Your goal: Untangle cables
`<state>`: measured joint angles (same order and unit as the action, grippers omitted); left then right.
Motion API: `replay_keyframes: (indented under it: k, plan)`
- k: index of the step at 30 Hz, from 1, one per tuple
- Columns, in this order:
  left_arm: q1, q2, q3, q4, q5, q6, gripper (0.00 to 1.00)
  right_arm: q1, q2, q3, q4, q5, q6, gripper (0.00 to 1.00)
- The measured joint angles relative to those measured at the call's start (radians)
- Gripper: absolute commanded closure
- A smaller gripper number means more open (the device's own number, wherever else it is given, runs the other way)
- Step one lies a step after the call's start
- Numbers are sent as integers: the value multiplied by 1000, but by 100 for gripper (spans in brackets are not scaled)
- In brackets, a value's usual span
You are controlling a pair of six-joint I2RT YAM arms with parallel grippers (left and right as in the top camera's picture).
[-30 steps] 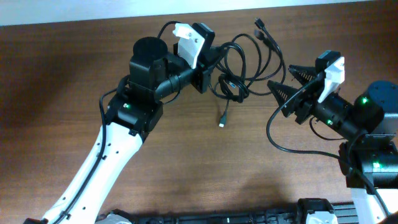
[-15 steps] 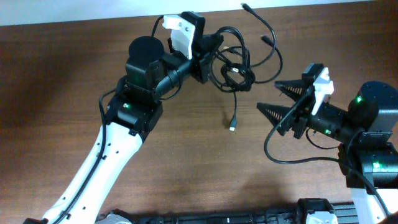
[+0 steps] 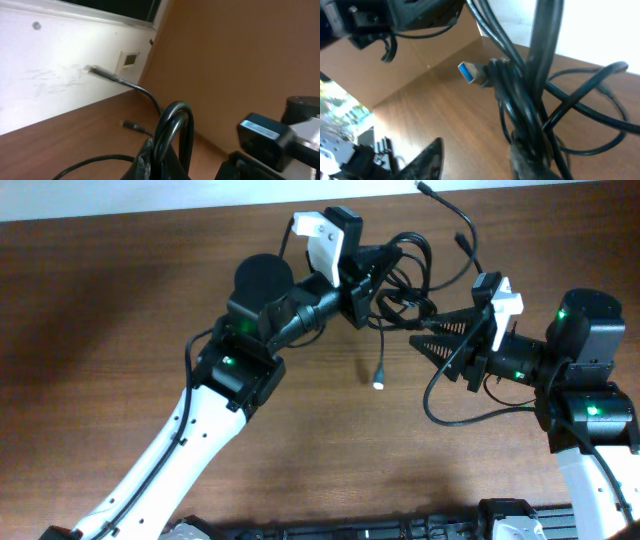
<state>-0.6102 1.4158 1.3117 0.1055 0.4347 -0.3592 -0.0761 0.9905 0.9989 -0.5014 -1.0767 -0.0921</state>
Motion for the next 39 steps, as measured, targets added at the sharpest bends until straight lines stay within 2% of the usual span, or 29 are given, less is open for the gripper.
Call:
replay_keyframes:
  k: [4,9,13,18,24,26,36,37,39]
  plan:
    - [-6,0,0,1,3,-1,100,0,0,0,7,1,-2,48]
    - [-6,0,0,0,14,5,100,0,0,0,8,43,-5,48]
    - [0,0,0,-19,-38,46,100,0,0,0,8,59,-6,47]
    - [15,0,0,-43,-57,56,100,0,0,0,8,127,-8,41]
    - [16,2,-2,16,76,57,100,0,-2,0,8,180,-8,41]
    - [16,2,-2,37,115,56,100,0,-2,0,11,183,-8,37]
    - [16,2,-2,42,205,56,100,0,-2,0,42,297,-10,35]
    - [16,2,-2,42,206,56,100,0,-2,0,42,314,-9,38]
    - [16,2,-2,42,209,56,100,0,-2,0,42,353,-10,67]
